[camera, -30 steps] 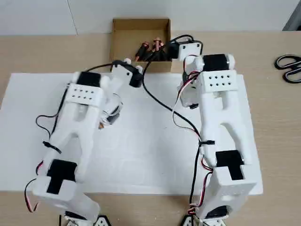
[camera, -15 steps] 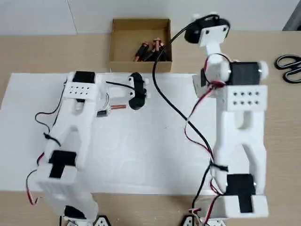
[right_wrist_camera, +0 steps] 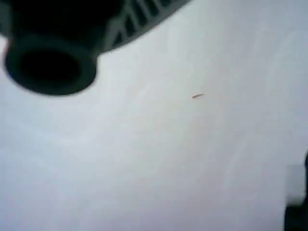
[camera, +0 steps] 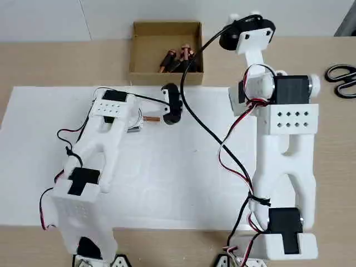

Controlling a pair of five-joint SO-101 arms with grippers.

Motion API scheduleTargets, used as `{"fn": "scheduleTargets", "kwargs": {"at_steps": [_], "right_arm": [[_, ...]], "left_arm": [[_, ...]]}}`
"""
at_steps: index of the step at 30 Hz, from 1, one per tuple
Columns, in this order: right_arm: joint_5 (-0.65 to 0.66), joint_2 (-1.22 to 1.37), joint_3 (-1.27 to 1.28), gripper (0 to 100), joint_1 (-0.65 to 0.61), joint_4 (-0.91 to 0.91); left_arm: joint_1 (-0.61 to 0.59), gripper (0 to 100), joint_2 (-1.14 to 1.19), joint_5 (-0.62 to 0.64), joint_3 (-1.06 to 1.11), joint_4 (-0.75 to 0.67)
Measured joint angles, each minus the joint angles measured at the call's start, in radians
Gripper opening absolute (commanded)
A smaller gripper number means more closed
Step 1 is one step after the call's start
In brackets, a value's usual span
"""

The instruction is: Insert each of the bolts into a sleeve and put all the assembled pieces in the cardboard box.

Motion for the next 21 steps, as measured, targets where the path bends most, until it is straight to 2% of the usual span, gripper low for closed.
{"fn": "scheduleTargets", "kwargs": {"at_steps": [3, 7, 15, 21], "right_arm": [[0.0, 0.0, 0.0, 0.4, -0.021, 0.0], [0.0, 0.0, 0.0, 0.4, -0.025, 0.0], [0.0, 0.0, 0.0, 0.4, -0.025, 0.0], [0.0, 0.0, 0.0, 0.4, -0.04, 0.0]], "left_arm": [[-0.002, 12, -0.011, 0.041, 0.0, 0.0], [-0.002, 13, -0.097, 0.247, 0.0, 0.023], [-0.002, 12, -0.419, 1.014, -0.02, 0.226], [-0.028, 10, -0.514, 1.524, -0.021, 0.224]]}}
